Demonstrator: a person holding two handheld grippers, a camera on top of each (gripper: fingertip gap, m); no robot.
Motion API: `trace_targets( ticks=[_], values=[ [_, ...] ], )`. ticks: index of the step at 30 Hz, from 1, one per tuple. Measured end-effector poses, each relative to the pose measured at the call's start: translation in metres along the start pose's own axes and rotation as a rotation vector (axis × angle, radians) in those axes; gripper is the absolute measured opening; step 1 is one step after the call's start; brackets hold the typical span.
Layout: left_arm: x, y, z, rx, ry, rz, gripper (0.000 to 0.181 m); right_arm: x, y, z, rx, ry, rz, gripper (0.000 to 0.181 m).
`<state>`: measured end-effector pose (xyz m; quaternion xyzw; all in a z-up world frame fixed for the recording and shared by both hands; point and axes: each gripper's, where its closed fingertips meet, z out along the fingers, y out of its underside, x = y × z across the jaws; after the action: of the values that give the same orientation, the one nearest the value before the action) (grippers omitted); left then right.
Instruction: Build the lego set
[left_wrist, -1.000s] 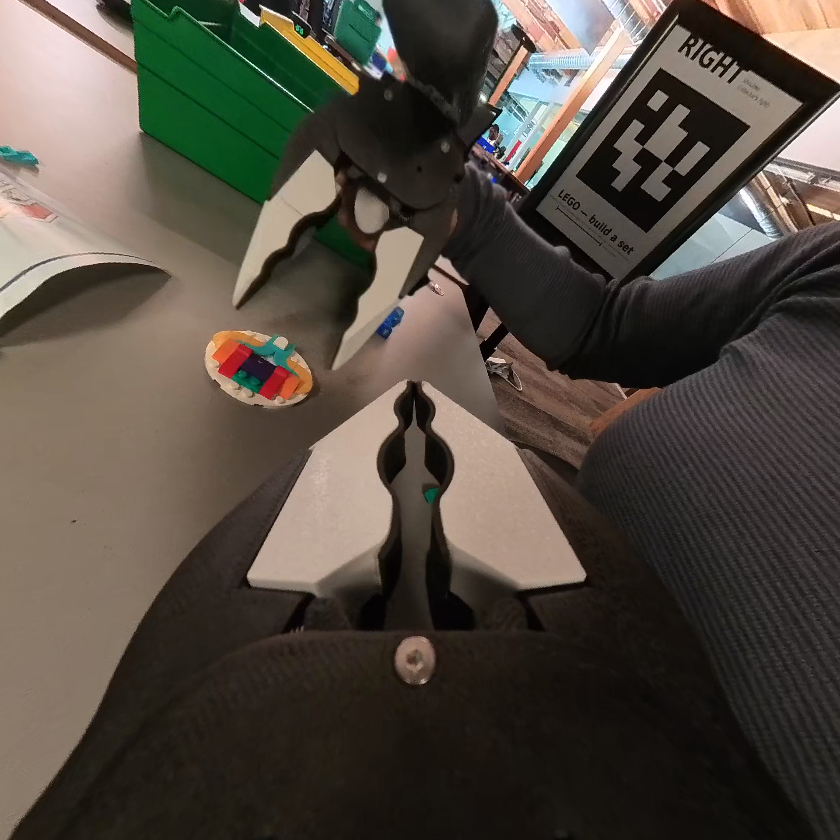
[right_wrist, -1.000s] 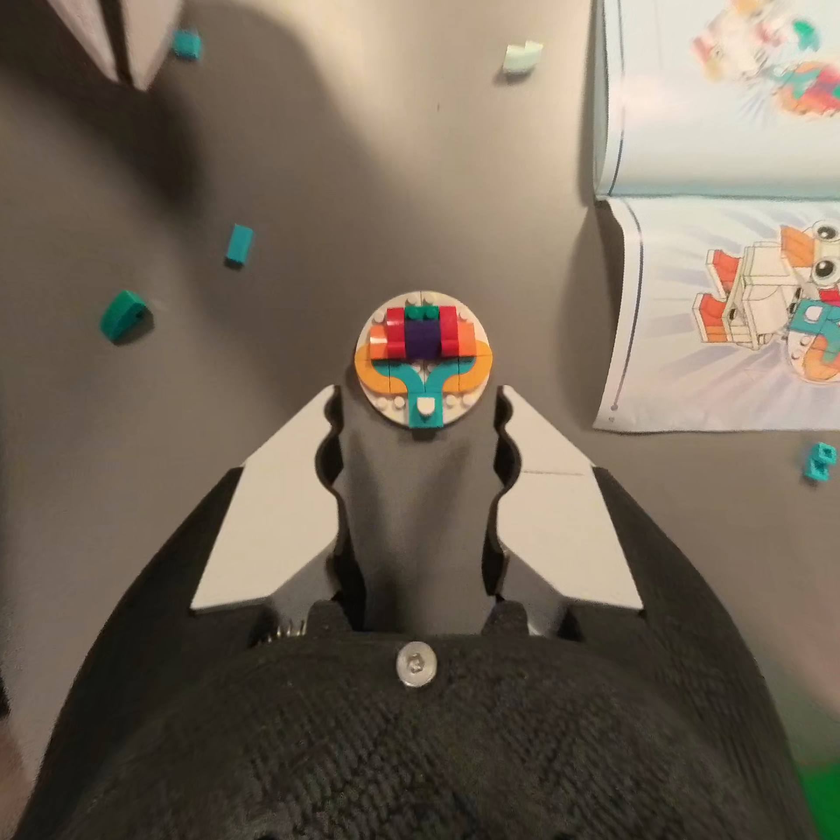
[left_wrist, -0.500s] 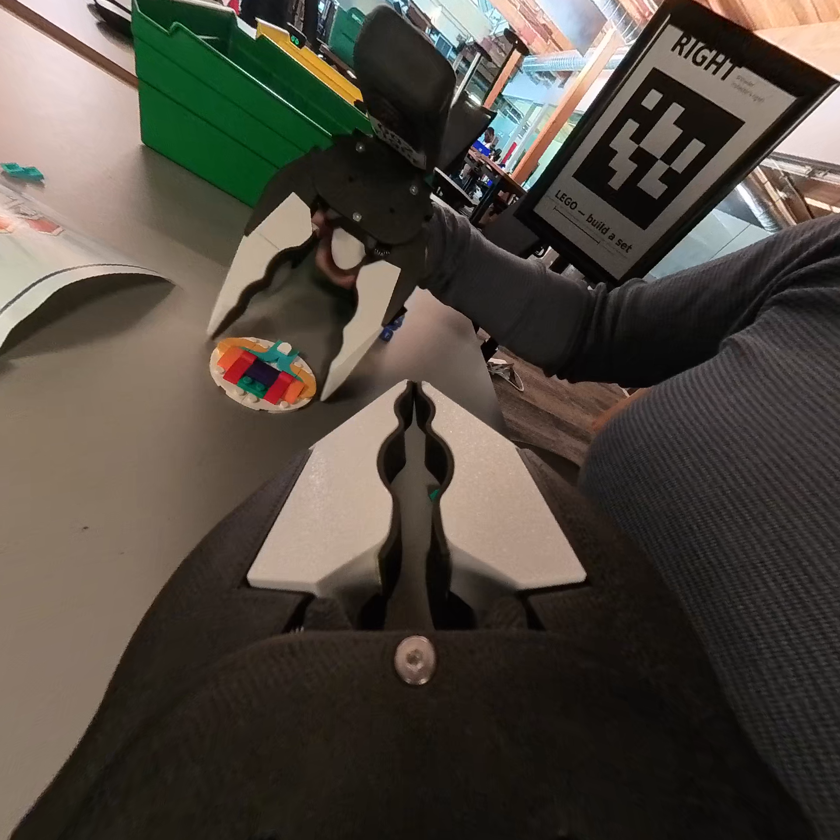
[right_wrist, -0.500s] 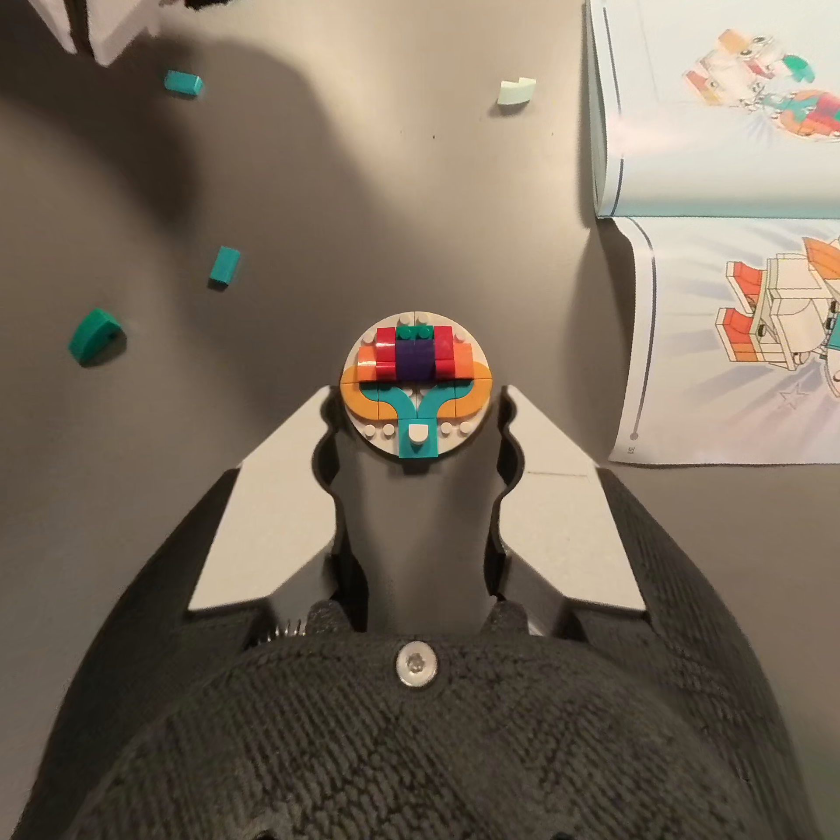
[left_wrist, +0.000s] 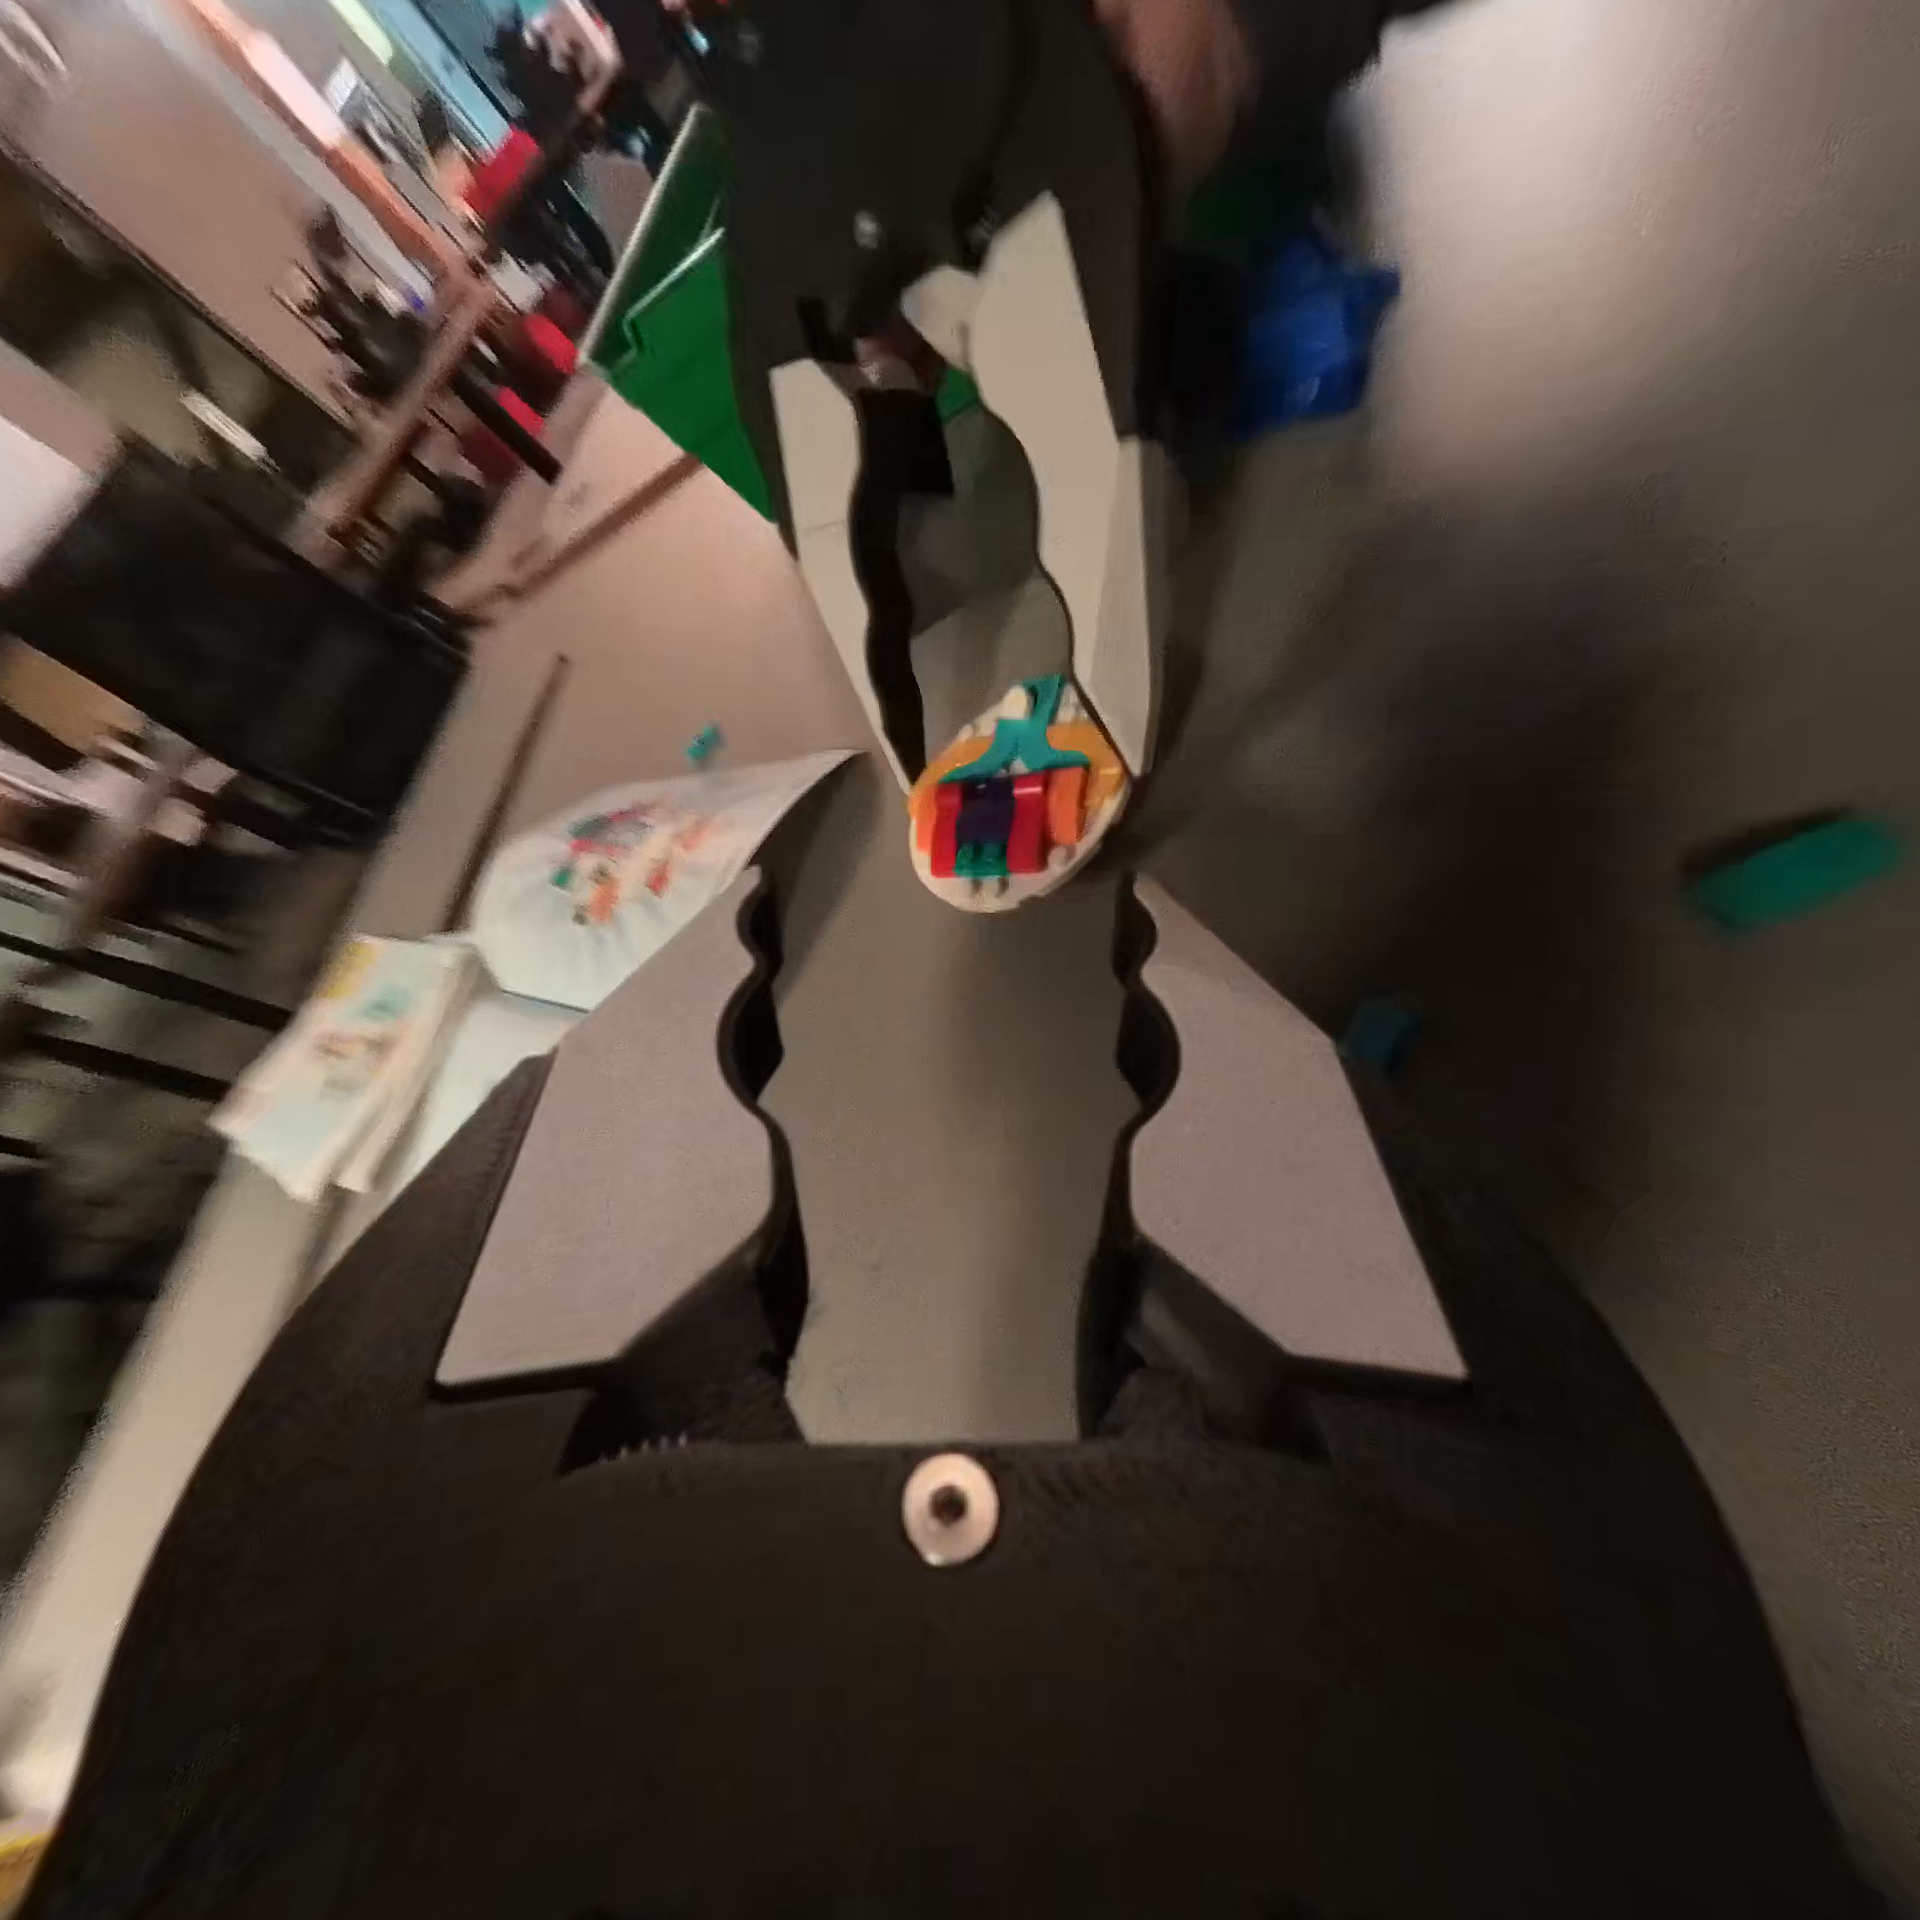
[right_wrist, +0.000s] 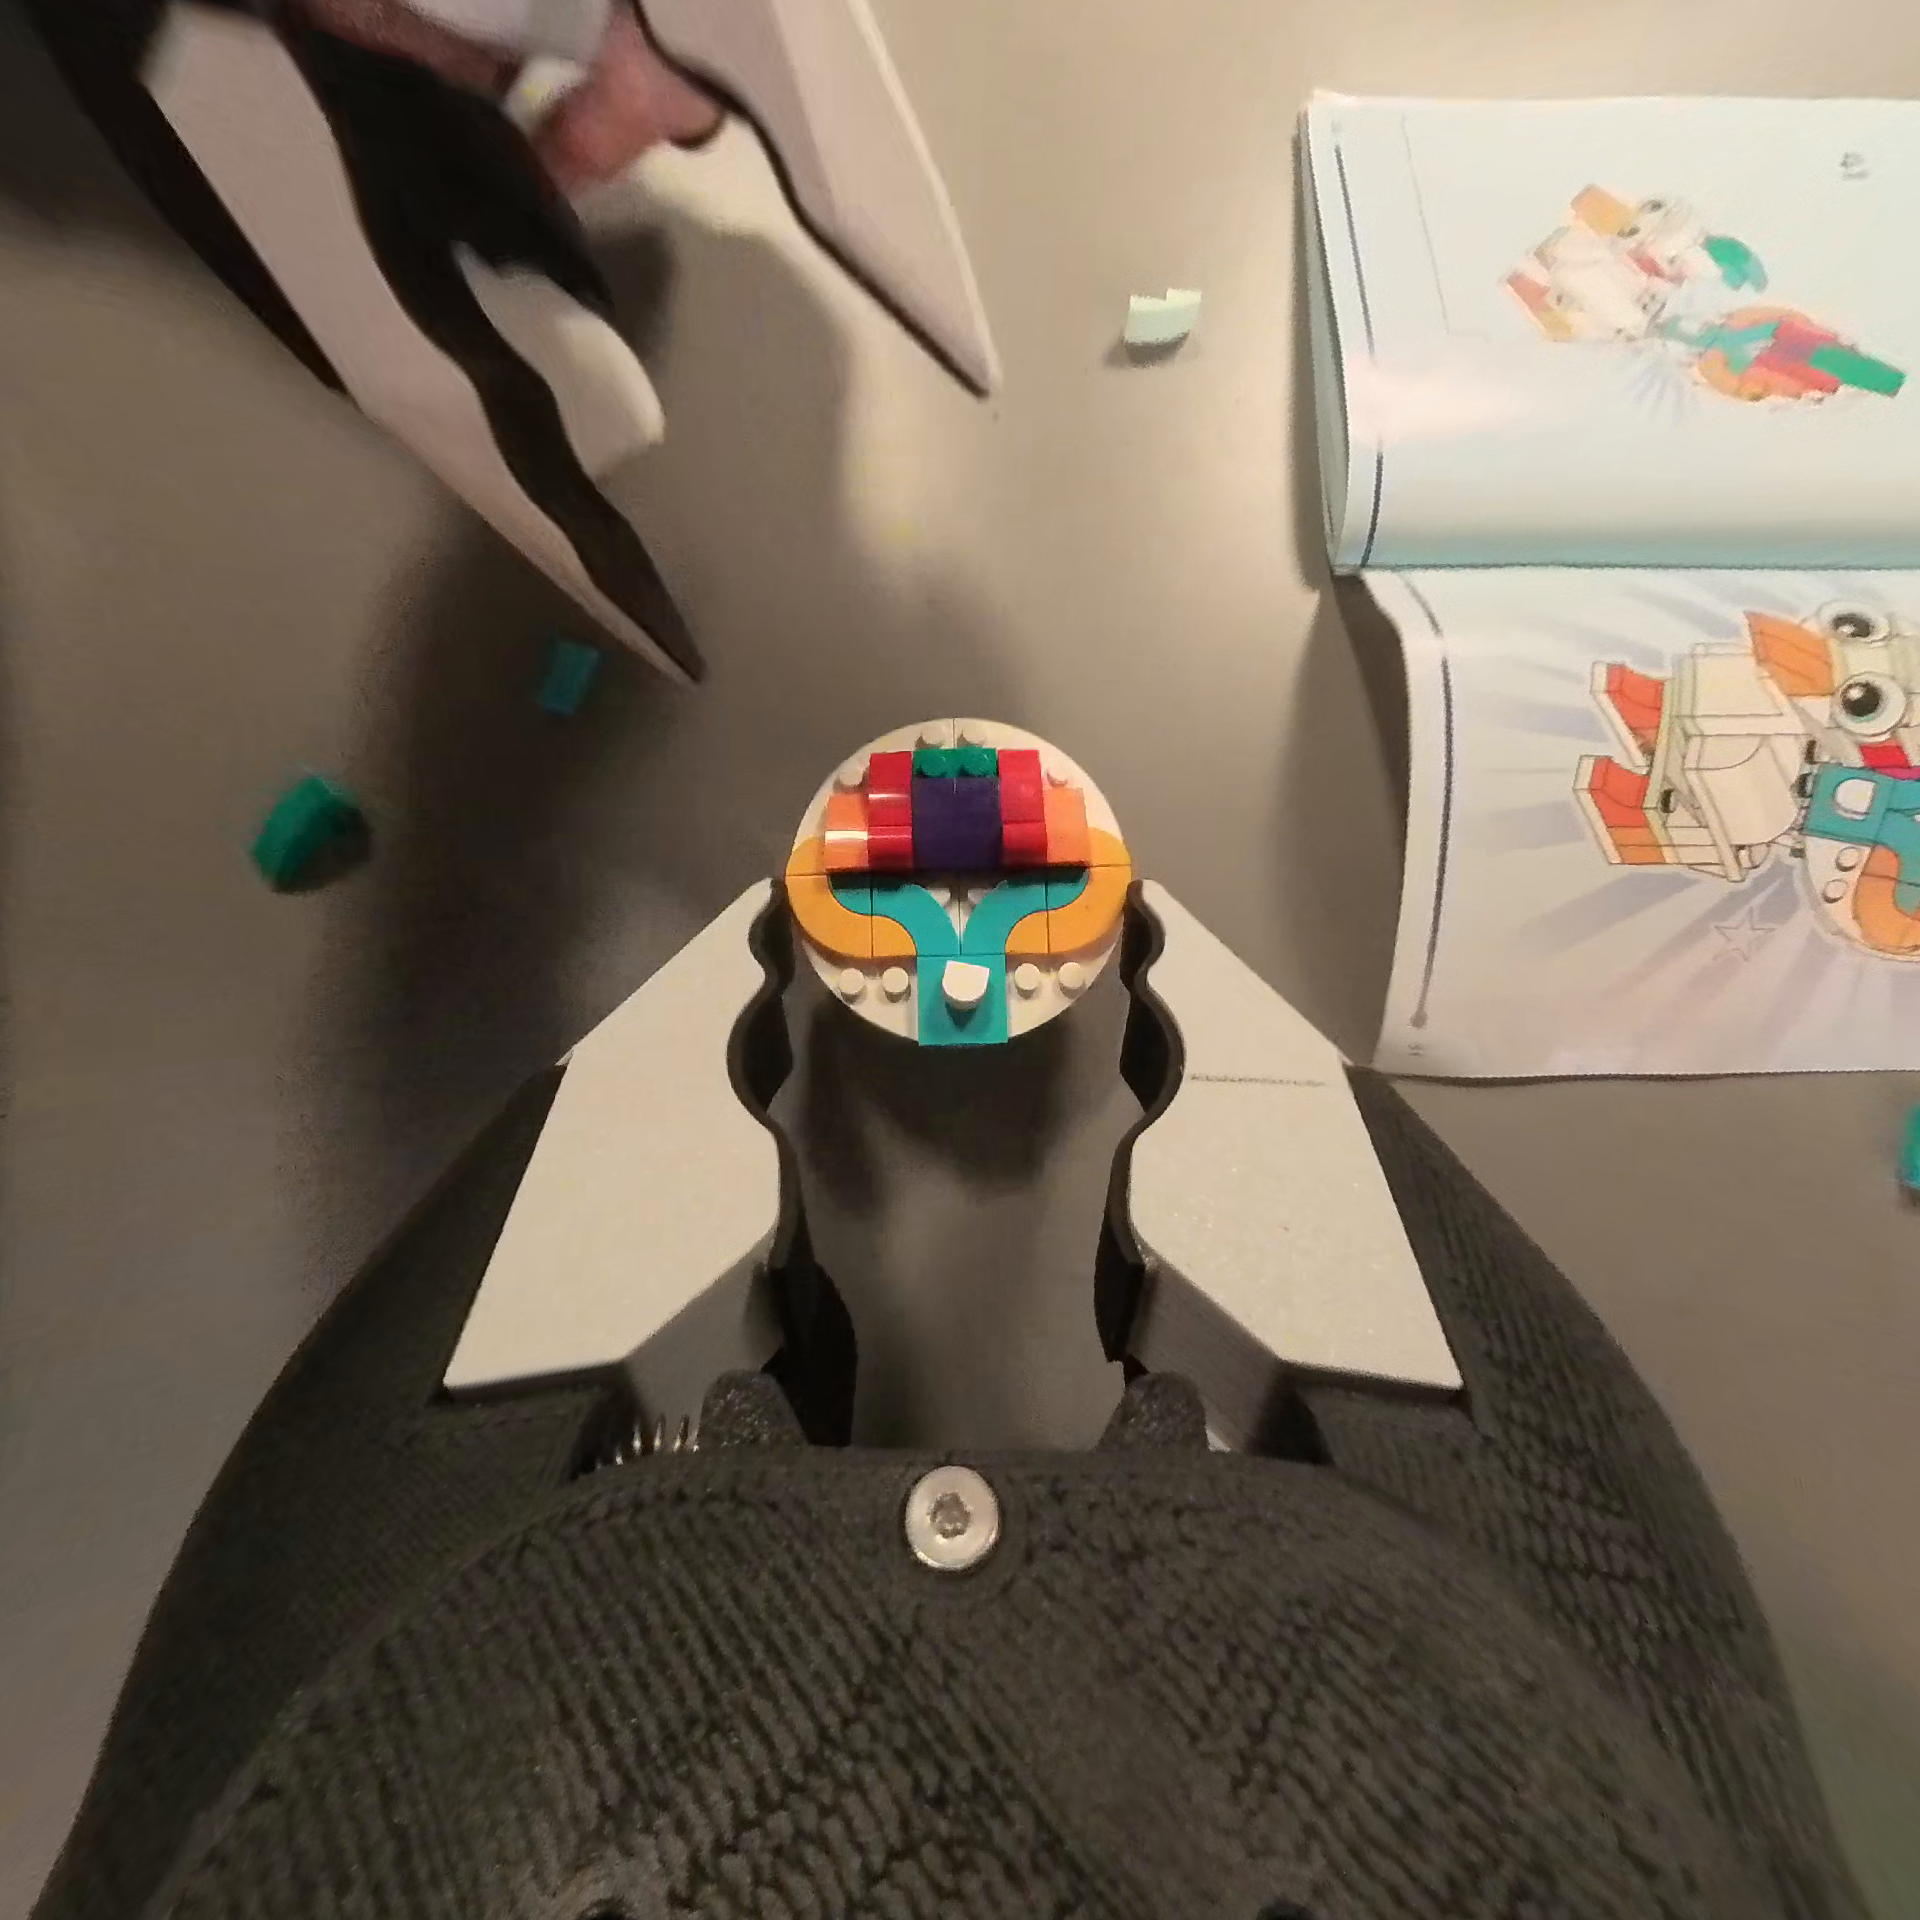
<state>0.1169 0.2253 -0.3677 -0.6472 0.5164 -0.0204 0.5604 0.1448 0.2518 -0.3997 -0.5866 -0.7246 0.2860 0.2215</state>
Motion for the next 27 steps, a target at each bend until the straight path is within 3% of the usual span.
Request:
trace_targets(
  ticks=[4, 6, 8, 13, 21, 27],
  values=[
    [-0.005, 0.011, 0.014, -0.074, -0.147, 0.342, 0.065, -0.002, -0.020, -0.010, 0.062, -0.017, 0.006, 0.063],
    [-0.015, 0.010, 0.016, -0.087, -0.268, 0.495, 0.037, -0.004, -0.030, -0.014, 0.088, -0.026, 0.002, 0.062],
    [-0.015, 0.003, 0.015, -0.067, -0.312, 0.596, 0.030, -0.006, -0.038, -0.017, 0.100, -0.033, -0.008, 0.063],
    [-0.026, -0.008, 0.007, -0.046, -0.391, 0.629, 0.046, -0.016, -0.057, -0.020, 0.106, -0.062, -0.037, 0.063],
    [-0.036, -0.038, -0.014, 0.042, -0.503, 0.697, 0.015, -0.031, -0.086, -0.031, 0.142, -0.095, -0.091, 0.063],
    [-0.047, -0.054, -0.030, 0.055, -0.544, 0.752, 0.013, -0.036, -0.106, -0.045, 0.160, -0.048, -0.158, 0.063]
  ],
)
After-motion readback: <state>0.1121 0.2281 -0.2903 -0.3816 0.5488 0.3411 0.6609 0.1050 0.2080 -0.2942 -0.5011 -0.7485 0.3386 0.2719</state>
